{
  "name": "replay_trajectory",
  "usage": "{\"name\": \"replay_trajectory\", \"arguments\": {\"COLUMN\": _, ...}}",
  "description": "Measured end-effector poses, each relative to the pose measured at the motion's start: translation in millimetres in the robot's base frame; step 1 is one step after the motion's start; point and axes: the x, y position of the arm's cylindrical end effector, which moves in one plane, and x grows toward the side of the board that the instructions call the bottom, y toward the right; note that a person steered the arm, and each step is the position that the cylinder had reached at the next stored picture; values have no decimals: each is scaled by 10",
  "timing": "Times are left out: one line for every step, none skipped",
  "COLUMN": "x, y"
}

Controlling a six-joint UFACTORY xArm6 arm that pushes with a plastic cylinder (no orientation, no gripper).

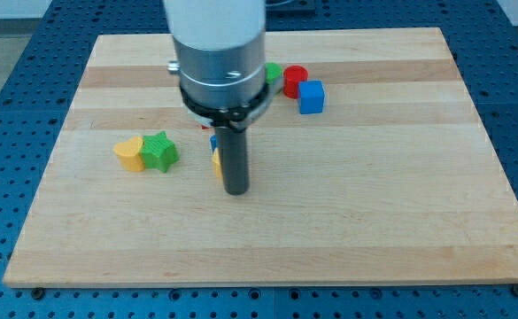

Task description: Push the yellow hexagon into the green star

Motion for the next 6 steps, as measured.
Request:
{"name": "replay_trajectory", "arguments": {"x": -40, "y": -71}}
{"name": "replay_trajectory", "arguments": {"x": -49, "y": 425}}
{"name": "replay_trajectory", "arguments": {"x": -206, "y": 363}}
{"name": "replay_trajectory", "arguments": {"x": -206, "y": -65}}
{"name": "replay_trajectory", "arguments": {"x": -206, "y": -432}}
{"name": "replay_trajectory", "arguments": {"x": -206, "y": -513}}
